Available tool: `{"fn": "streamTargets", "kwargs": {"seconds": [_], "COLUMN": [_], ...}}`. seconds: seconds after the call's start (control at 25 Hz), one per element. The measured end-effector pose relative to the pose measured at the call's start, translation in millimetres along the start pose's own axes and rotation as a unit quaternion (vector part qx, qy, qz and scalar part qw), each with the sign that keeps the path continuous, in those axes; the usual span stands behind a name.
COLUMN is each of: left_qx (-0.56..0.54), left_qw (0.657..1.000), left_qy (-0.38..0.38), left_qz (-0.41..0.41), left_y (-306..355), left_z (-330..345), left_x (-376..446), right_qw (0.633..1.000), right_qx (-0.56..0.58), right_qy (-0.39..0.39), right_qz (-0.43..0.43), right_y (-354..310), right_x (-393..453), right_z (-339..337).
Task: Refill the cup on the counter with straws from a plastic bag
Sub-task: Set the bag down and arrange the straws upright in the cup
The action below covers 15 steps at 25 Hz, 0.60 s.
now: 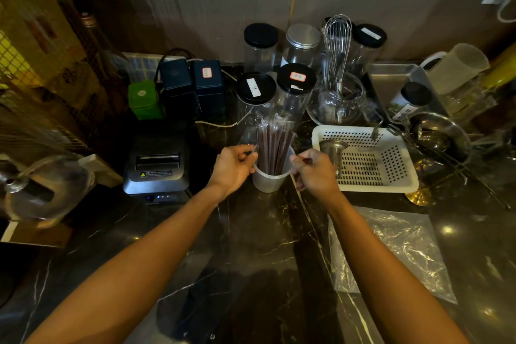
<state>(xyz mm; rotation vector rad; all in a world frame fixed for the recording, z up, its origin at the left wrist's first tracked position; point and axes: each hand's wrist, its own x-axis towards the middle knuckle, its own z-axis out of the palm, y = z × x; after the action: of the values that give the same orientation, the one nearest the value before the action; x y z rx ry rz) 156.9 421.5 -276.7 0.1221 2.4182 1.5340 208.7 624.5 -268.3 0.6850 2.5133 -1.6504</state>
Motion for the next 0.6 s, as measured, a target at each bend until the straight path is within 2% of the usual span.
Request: {"fn": "streamTargets", "kwargs": {"seconds": [0.6], "left_qx": [0.028], "left_qw": [0.999], "left_qy": [0.017], "left_qz": [0.024], "left_y": [5], "left_z": [-1], "left_x": [-12], "right_qw": [0.999], "right_qx": [-0.02], "right_qy": [0.01], "right_qz": [-0.04], "right_y": [-1], "right_x": [-3], "right_z": [0]}}
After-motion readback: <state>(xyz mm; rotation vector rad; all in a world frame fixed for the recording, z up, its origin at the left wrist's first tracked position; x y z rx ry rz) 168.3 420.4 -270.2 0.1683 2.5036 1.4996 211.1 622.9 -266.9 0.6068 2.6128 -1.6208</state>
